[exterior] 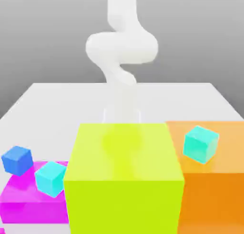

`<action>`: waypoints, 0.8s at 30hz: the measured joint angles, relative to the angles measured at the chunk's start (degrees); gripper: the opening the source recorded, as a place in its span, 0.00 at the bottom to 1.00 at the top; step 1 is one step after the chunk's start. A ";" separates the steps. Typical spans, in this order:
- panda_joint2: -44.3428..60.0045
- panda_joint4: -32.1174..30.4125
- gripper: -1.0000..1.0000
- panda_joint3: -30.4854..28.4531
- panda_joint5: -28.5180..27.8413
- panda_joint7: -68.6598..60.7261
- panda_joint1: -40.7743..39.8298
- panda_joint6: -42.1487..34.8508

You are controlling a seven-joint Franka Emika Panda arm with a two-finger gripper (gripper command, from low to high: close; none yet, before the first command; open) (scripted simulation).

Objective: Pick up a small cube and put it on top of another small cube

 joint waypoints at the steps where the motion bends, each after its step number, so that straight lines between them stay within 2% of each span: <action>1: 2.24 0.51 0.50 -0.96 0.30 -1.05 0.22 0.32; 14: 29.28 6.65 0.50 -12.12 7.28 -16.11 1.21 4.24; 24: 50.27 11.40 0.50 -15.07 14.24 -28.71 -3.94 7.01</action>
